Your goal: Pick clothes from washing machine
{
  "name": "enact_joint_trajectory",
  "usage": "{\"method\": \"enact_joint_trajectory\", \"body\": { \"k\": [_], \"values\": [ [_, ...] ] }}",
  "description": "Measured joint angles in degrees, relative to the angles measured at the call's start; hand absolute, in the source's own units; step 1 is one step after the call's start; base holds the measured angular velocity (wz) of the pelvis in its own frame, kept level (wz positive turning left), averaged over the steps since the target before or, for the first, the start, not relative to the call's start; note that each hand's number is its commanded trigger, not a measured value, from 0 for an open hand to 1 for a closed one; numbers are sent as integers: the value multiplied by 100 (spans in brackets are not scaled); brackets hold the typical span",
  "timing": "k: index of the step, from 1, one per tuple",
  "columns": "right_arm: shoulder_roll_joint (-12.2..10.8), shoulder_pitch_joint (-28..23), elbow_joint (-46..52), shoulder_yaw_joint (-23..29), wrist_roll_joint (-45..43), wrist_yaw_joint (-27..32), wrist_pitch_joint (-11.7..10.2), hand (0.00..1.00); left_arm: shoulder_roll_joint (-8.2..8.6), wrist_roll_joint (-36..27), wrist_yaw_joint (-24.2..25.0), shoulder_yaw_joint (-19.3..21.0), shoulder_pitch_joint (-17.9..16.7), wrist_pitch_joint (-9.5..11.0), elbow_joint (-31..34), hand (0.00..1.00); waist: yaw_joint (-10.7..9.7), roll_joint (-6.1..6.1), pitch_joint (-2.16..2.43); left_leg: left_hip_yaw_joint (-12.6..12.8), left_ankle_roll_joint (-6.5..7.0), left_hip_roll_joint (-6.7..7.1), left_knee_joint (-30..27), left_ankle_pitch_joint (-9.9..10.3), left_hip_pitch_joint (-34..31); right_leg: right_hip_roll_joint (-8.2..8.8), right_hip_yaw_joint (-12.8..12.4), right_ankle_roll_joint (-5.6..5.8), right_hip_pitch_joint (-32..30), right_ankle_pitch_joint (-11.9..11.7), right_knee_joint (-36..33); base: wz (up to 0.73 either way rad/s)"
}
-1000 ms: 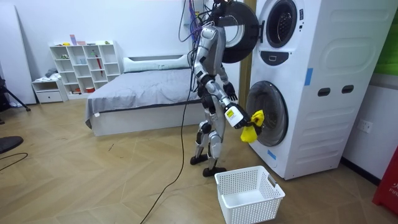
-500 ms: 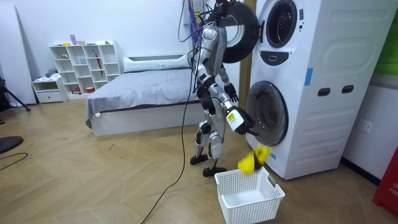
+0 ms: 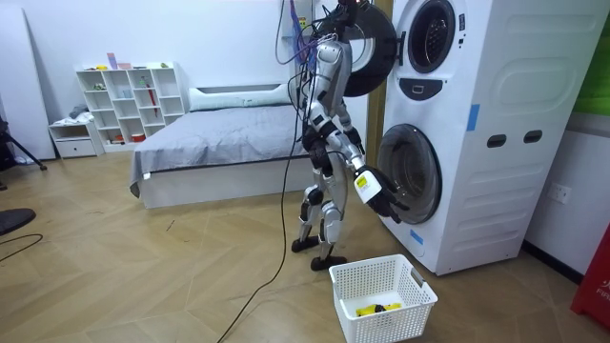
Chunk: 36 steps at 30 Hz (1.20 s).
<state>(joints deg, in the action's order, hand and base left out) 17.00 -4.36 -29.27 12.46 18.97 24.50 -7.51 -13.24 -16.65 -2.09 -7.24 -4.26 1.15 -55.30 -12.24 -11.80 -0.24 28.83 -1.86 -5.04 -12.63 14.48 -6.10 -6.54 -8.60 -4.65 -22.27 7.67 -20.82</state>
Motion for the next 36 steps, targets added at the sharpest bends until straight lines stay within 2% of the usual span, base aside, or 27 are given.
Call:
{"method": "enact_joint_trajectory", "body": {
  "k": [6,10,11,13,15,16,18,19,20,21,22,23,25,26,28,31,33,36],
  "values": [
    [3,9,-4,12,-5,108,-42,0,0,-61,0,6,-47,42,0,0,11,-19,12,-217,-15,11,93,-59,-11,30,110,-22,41,-8,14,14],
    [2,86,-289,6,96,151,-120,0,-1,-51,1,8,-120,56,-8,0,44,28,-22,-367,-10,43,122,-102,64,72,220,-38,141,10,17,14],
    [2,62,-393,7,203,158,-121,0,-1,-48,1,22,-194,129,7,0,47,112,-75,-461,-11,52,124,-103,128,93,256,-49,218,56,20,30],
    [3,7,-579,8,633,147,-141,0,2,-48,1,25,-356,193,28,0,11,150,-74,-656,-13,72,125,-125,165,174,468,-49,341,140,24,50],
    [-16,-99,-946,10,1004,31,-140,0,0,-10,1,33,-433,198,48,0,0,250,-59,-878,-16,81,121,-138,233,230,646,-64,487,199,21,57],
    [-34,-124,-1111,13,1103,-25,-140,0,1,-1,1,35,-456,199,43,0,7,296,-66,-929,-26,81,127,-144,281,247,713,-71,561,225,23,63],
    [-166,-162,-1841,11,1636,-242,-120,0,13,150,1,44,-637,200,35,0,92,496,-52,-1195,-47,75,137,-158,470,282,911,-100,867,292,104,54],
    [-243,-177,-2213,4,1724,-336,-115,0,35,289,1,45,-691,201,9,0,153,591,-33,-1337,-57,75,139,-165,542,316,1046,-124,1002,322,147,46],
    [-276,-192,-2392,3,1720,-392,-112,0,55,350,1,47,-690,199,-16,0,165,631,-25,-1425,-58,75,142,-166,574,320,1092,-123,1067,336,173,58],
    [-338,-195,-2745,5,1709,-509,-94,0,118,391,1,47,-720,193,-49,0,172,695,2,-1566,-70,73,147,-173,615,340,1227,-122,1209,340,272,60],
    [-382,-212,-3030,6,1716,-629,-21,0,191,388,1,46,-778,189,-51,0,183,749,-8,-1677,-76,71,185,-177,693,349,1333,-120,1363,341,376,58],
    [-404,-221,-3181,1,1729,-695,12,0,226,392,1,46,-800,185,-70,0,192,778,-4,-1728,-77,69,207,-177,739,347,1367,-119,1434,341,425,41],
    [-530,-284,-3556,2,1741,-862,93,0,289,390,1,63,-778,161,-255,0,322,903,-4,-1836,-80,68,238,-179,887,349,1452,-110,1654,348,537,28],
    [-632,-331,-3772,2,1739,-993,159,0,291,389,1,85,-797,152,-346,0,350,990,11,-1889,-80,65,242,-179,969,352,1528,-111,1799,351,633,31],
    [-734,-379,-3967,1,1742,-1164,244,0,298,389,1,125,-796,135,-502,0,421,1032,35,-1995,-81,69,282,-179,1083,353,1586,-104,1961,354,730,19],
    [-865,-598,-4002,-174,1611,-1404,291,0,312,503,1,318,-857,134,-525,0,511,1102,42,-2065,-81,76,318,-177,1206,362,1665,-90,2159,346,845,10],
    [-907,-640,-4009,-327,1415,-1584,394,0,326,648,1,537,-902,133,-519,0,648,1153,0,-2061,-81,75,337,-177,1278,358,1665,-76,2258,333,905,0],
    [-911,-631,-4010,-534,1191,-1751,449,0,325,778,1,713,-898,133,-496,0,712,1167,-6,-2023,-81,77,337,-177,1275,356,1670,-73,2264,330,921,1]
  ]
}}
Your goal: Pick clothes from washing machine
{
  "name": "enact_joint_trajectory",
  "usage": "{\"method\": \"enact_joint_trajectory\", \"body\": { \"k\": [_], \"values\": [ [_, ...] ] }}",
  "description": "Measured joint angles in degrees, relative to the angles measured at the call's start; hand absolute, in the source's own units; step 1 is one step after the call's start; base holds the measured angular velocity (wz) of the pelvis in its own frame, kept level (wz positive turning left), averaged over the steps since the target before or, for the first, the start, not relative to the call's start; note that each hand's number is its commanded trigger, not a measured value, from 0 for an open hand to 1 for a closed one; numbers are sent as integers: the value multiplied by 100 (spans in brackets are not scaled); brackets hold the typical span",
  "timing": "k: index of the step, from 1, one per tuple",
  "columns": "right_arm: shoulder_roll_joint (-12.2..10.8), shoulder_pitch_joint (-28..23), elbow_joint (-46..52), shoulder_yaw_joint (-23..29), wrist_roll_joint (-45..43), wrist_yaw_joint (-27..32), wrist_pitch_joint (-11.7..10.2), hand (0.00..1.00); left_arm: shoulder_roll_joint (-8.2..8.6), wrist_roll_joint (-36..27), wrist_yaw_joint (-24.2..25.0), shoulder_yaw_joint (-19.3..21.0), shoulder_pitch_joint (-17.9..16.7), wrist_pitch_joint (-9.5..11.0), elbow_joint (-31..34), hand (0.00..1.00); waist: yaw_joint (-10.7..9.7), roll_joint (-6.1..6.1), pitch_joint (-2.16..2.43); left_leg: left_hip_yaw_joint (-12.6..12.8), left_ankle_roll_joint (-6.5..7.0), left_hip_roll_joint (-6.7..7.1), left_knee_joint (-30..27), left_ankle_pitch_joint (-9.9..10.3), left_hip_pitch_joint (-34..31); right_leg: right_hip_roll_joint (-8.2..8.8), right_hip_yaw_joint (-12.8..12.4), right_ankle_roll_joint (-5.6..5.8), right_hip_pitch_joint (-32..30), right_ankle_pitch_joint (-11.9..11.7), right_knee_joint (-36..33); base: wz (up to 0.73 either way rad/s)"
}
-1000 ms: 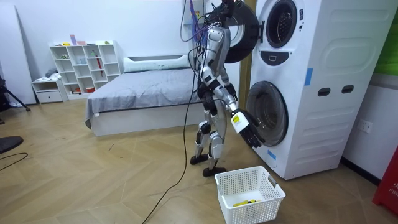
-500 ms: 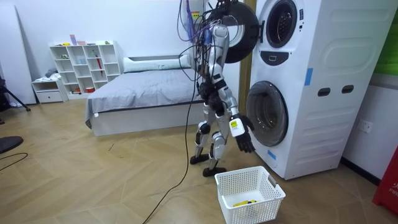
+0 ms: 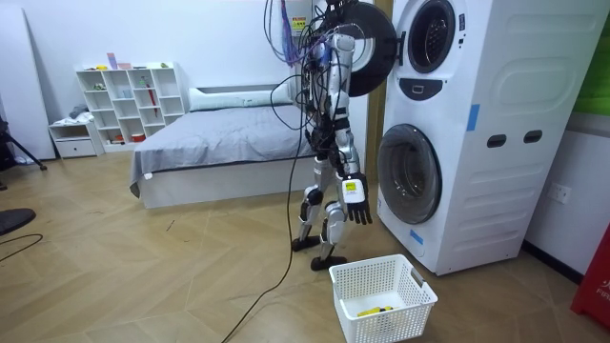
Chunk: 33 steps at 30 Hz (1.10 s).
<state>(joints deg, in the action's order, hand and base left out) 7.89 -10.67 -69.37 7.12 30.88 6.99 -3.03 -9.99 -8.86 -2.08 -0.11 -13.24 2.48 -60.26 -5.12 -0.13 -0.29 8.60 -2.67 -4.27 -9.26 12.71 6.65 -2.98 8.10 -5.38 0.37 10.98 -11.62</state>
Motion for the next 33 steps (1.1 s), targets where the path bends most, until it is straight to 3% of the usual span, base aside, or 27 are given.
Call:
{"method": "enact_joint_trajectory", "body": {
  "k": [11,14,15,18,20,21,24,26,28,30,33],
  "values": [
    [-11,114,29,-597,-804,-820,42,0,43,325,0,271,18,-1,-52,0,416,42,-6,12,-20,-11,-193,16,19,-8,-60,-13,87,11,2,-3],
    [-10,223,-4,-606,-1152,-979,67,0,27,322,0,558,-7,4,-112,0,497,94,-41,27,-92,-121,-942,185,-257,-51,-101,-86,46,51,-173,-21],
    [-4,287,-84,-600,-1260,-1005,72,0,35,279,1,690,26,9,-201,0,571,77,-48,32,-112,-253,-1484,336,-480,-140,-164,-140,-10,87,-295,-29],
    [33,276,-96,-599,-1346,-1095,68,0,41,277,12,830,32,30,-70,0,574,7,-64,-216,-164,-534,-2886,416,-1135,-330,-163,-291,-61,138,-427,-9],
    [93,274,-103,-590,-1377,-1084,61,0,140,305,25,833,92,24,-32,0,573,-25,-74,-412,-65,-631,-3670,297,-1443,-427,-187,-378,-114,196,-586,-25],
    [143,282,-69,-588,-1422,-1086,55,0,231,339,30,828,74,23,-28,0,579,-113,-66,-423,-20,-646,-4247,118,-1541,-470,-229,-420,-140,248,-715,-32],
    [157,316,-62,-581,-1470,-1086,47,0,266,271,39,699,167,23,50,0,471,-124,-51,-403,-84,-492,-4969,-47,-1302,-477,-255,-466,-349,320,-1011,-5],
    [158,321,-57,-585,-1464,-1088,12,0,274,277,41,577,295,10,176,0,360,-139,-49,-443,-165,-481,-4806,-51,-1045,-508,-165,-493,-476,273,-1037,22],
    [150,291,-52,-581,-1435,-1092,-15,0,267,275,41,373,421,16,359,0,222,-175,-36,-522,-302,-490,-4280,41,-667,-515,39,-509,-594,257,-1065,41],
    [151,286,-103,-567,-1417,-1091,-18,0,270,290,39,191,687,16,348,0,151,-169,-48,-669,-387,-411,-3310,362,-137,-517,218,-520,-755,240,-1169,36],
    [142,361,-93,-529,-1416,-1081,-16,0,270,294,20,-10,896,30,341,0,94,-203,-35,-758,-289,-372,-2146,910,242,-510,396,-504,-1060,47,-1131,22]
  ]
}}
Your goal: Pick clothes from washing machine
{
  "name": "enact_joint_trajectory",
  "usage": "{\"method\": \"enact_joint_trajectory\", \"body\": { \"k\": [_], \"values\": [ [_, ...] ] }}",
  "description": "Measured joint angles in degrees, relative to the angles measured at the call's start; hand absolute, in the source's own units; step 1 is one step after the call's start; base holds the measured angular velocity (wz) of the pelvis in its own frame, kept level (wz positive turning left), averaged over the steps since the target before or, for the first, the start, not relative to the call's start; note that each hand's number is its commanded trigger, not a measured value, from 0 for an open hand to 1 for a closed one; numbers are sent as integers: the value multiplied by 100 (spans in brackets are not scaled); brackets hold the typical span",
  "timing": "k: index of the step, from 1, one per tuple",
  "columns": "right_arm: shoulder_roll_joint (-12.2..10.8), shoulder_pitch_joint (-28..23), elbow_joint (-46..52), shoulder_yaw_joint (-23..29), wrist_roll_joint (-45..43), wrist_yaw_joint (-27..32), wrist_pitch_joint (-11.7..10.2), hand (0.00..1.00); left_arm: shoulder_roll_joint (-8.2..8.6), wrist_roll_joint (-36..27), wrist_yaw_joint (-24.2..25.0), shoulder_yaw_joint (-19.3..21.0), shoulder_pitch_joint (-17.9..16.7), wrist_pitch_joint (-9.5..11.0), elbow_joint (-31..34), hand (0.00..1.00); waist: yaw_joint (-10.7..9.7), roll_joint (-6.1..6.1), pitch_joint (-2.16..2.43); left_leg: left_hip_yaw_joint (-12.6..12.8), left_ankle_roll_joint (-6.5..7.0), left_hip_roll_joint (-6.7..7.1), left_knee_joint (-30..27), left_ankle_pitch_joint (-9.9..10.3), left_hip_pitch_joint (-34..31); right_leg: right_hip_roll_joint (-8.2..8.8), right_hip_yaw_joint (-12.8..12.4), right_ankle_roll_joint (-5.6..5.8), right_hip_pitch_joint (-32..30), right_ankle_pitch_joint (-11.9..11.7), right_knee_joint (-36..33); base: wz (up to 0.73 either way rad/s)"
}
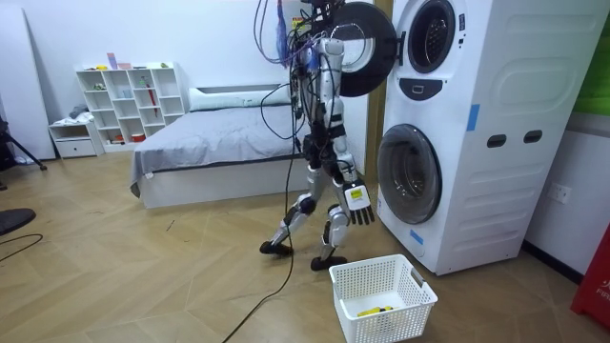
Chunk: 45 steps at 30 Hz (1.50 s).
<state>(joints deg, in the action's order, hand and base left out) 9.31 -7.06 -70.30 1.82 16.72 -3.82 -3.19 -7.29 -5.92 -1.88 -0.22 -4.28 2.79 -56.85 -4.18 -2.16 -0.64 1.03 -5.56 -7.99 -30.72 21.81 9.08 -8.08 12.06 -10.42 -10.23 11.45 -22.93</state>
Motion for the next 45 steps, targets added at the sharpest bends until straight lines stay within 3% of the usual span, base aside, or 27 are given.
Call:
{"method": "enact_joint_trajectory", "body": {
  "k": [1,5,8,9,10,11,12,13,14,15,16,17,18,19,21,25,28,29,30,31,33,37,38,39,41,45],
  "values": [
    [-2,23,35,10,29,8,0,0,9,46,-16,-14,33,29,4,0,23,0,6,11,80,35,458,91,67,12,-3,15,-123,-119,20,0],
    [1,54,126,68,61,14,-4,0,7,58,-17,-6,-57,161,-141,0,168,0,15,10,175,218,1528,79,202,113,-75,103,-444,-548,119,-10],
    [0,22,163,85,70,27,-8,0,-62,-1,-14,13,-169,224,-546,0,193,12,20,73,476,458,1717,-36,100,321,-104,247,-468,-1009,374,10],
    [14,29,195,173,73,25,-8,0,-81,-27,-17,16,-281,232,-587,0,164,20,36,92,568,571,1707,-90,-7,419,-129,379,-454,-1227,589,8],
    [24,27,218,194,95,25,-5,0,-88,-53,-17,15,-349,238,-621,0,171,19,45,115,617,591,1689,-148,-67,455,-184,528,-424,-1342,742,5],
    [50,31,231,197,157,24,0,0,-86,-138,-18,12,-430,260,-805,0,189,-101,32,195,748,569,1680,-227,-175,521,-247,986,-384,-1498,886,21],
    [51,-7,229,233,311,46,8,0,-115,-241,-19,14,-470,251,-1029,0,120,-82,36,286,776,529,1679,-320,-238,721,-221,897,-326,-1130,235,47],
    [50,-52,230,235,376,48,8,0,-137,-274,-19,14,-491,251,-1059,0,55,-82,40,437,750,458,1681,-360,-258,872,-234,901,-217,-783,-115,102],
    [61,-203,205,248,435,65,7,0,-145,-359,-19,19,-530,257,-1018,0,18,-56,52,780,673,340,1723,-416,-234,1147,-376,1044,146,-161,-694,119],
    [59,-315,140,234,456,119,4,0,-146,-502,-19,15,-568,259,-953,0,93,57,72,1006,485,385,1800,-506,-175,1376,-584,1335,544,322,-843,84],
    [30,-286,64,215,463,176,0,0,-150,-730,-19,109,-598,252,-956,0,285,233,81,1189,370,522,1725,-597,-175,1482,-909,1389,726,657,-554,18],
    [35,-256,24,202,465,176,-2,0,-104,-819,-20,212,-645,244,-971,0,340,215,67,1185,368,572,1652,-600,-210,1470,-998,1279,744,715,-454,-35],
    [59,-207,26,186,501,190,-65,0,-72,-1020,-23,318,-789,227,-973,0,361,93,81,1097,368,544,1609,-644,-238,1349,-1084,1313,834,594,-175,-31],
    [35,-209,45,209,493,182,-103,0,-75,-1070,-24,453,-826,225,-972,0,371,76,86,1042,391,536,1648,-666,-228,1289,-1111,1294,876,524,-61,-35],
    [-10,-229,58,406,330,96,-122,0,-131,-1160,-33,1191,-850,229,-971,0,376,103,65,970,423,508,1807,-749,-159,1138,-1133,1224,1027,205,372,-26],
    [29,-332,70,715,301,34,-208,0,-328,-1724,-118,1721,-746,255,-667,0,321,169,82,1067,453,493,1839,-751,-142,1116,-1122,1222,1158,-2,635,-10],
    [58,-436,154,1203,195,5,-217,0,-866,-2217,-210,2152,-421,225,-191,0,331,112,84,1142,452,445,1910,-752,-56,1031,-1216,1225,1280,-149,925,-13],
    [79,-468,192,1274,159,13,-229,0,-975,-2280,-236,2207,-359,226,-44,0,333,79,72,1145,452,435,1919,-749,-35,1021,-1219,1225,1308,-173,938,-9],
    [130,-516,282,1368,100,11,-230,0,-1227,-2435,-267,2289,-190,244,173,0,348,16,56,1161,451,430,1946,-747,-34,1010,-1218,1228,1301,-182,939,-4],
    [156,-577,355,1430,95,6,-230,0,-1350,-2492,-275,2352,-82,243,278,0,350,-31,41,1158,451,428,1958,-746,-40,1008,-1211,1228,1305,-182,941,-4],
    [246,-752,584,1602,-18,14,-243,0,-1813,-2500,-342,2505,351,313,524,0,440,-218,54,1203,448,429,2057,-748,-1,996,-1215,1229,1318,-182,974,-9],
    [412,-808,600,1763,-189,3,-227,0,-2479,-2598,-519,2726,924,295,643,0,475,-460,61,1232,447,437,2118,-753,51,979,-1303,1232,1290,-180,987,-17],
    [412,-810,596,1765,-201,2,-222,0,-2581,-2590,-530,2726,989,296,678,0,480,-434,54,1234,447,437,2121,-753,47,976,-1312,1233,1266,-180,988,-17],
    [413,-828,604,1766,-252,-5,-218,0,-2791,-2580,-532,2743,1104,290,763,0,540,-503,103,1235,446,436,2123,-754,39,963,-1342,1233,1223,-180,973,-18],
    [413,-880,671,1765,-356,-17,-196,0,-2938,-2555,-547,2872,1255,251,1096,0,587,-478,95,1234,446,436,2122,-754,51,959,-1351,1233,1224,-180,973,-11],
    [403,-976,941,1759,-389,-16,-157,0,-3233,-2409,-756,2938,1501,200,1699,0,626,-412,123,1220,444,437,2122,-753,56,960,-1335,1232,1274,-181,1039,0]
  ]
}}
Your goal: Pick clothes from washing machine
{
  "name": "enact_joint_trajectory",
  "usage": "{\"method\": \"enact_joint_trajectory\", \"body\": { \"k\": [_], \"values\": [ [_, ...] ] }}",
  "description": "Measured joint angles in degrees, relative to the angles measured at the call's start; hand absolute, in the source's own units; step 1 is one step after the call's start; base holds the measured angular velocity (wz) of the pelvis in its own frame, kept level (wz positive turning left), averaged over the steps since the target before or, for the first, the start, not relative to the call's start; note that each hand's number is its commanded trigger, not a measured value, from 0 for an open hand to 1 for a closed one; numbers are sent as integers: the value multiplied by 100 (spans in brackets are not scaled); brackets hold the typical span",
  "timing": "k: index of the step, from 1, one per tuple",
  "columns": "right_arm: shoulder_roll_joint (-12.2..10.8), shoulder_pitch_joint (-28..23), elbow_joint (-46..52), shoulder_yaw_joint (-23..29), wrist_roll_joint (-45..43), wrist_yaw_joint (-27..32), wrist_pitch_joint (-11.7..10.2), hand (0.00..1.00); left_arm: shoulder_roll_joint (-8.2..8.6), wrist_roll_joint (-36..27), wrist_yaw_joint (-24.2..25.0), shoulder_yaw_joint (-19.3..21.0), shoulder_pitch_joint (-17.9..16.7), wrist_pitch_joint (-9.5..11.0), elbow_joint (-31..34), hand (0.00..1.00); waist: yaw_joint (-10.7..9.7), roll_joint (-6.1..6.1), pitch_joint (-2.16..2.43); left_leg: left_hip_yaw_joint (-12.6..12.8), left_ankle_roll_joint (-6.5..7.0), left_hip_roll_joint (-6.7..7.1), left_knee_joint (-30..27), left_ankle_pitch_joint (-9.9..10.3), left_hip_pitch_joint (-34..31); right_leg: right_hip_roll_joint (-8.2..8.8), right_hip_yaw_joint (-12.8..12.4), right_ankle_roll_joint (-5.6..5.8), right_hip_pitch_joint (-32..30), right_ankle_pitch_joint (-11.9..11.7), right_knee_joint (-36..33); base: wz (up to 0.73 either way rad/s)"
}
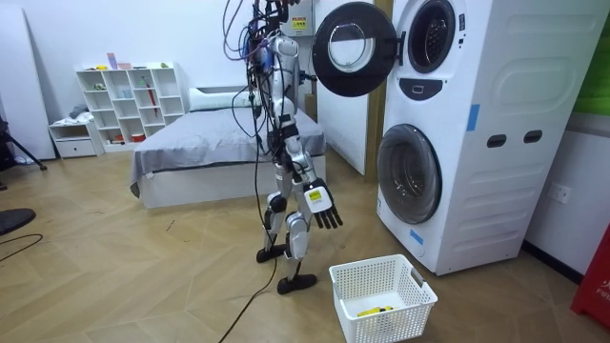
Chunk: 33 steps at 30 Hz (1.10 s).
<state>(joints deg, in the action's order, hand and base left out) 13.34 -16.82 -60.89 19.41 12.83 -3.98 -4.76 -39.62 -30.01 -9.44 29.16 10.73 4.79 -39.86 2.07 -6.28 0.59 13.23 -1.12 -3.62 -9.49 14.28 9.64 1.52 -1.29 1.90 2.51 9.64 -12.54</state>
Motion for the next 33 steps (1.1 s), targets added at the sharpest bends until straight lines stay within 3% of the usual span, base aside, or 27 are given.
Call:
{"method": "enact_joint_trajectory", "body": {
  "k": [6,9,12,19,24,29,31,33],
  "values": [
    [34,-26,59,52,-209,-109,-2,0,-296,51,-454,-4,371,-7,878,0,-17,83,-45,-50,0,3,13,0,-5,0,22,-2,52,-1,58,5],
    [33,-49,229,50,-222,-243,160,0,-325,57,-582,-10,646,-62,1166,0,-14,67,-50,-92,1,8,22,1,-52,-2,42,2,35,-12,86,6],
    [34,-46,276,52,-485,-253,215,0,-476,311,-815,-88,838,-102,1308,0,-49,106,-29,-120,1,11,18,0,-102,-1,53,2,1,-21,88,4],
    [36,-63,578,54,-611,-243,224,0,-667,164,-1116,-421,1301,-99,1529,0,-127,172,-19,-172,3,12,-24,-1,-131,16,105,10,-30,-40,80,2],
    [33,-25,846,47,-638,-256,229,0,-673,67,-1013,-954,1531,-99,1583,0,-344,219,-51,-280,4,25,-19,-2,-90,42,222,20,73,-46,97,12],
    [34,23,817,-32,-634,-334,240,0,-655,-215,-696,-1207,1530,-98,1603,0,-355,288,-97,-289,24,35,-35,-16,-101,55,235,20,35,-46,89,2],
    [34,39,800,-83,-629,-379,260,0,-527,-347,-595,-1230,1529,-98,1601,0,-365,311,-121,-293,36,45,-75,-24,-146,76,260,22,22,-44,94,6],
    [36,47,780,-121,-656,-447,363,0,-241,-440,-480,-1255,1474,-98,1597,0,-383,319,-120,-327,58,80,-92,-37,-167,114,286,37,2,-34,82,7]
  ]
}}
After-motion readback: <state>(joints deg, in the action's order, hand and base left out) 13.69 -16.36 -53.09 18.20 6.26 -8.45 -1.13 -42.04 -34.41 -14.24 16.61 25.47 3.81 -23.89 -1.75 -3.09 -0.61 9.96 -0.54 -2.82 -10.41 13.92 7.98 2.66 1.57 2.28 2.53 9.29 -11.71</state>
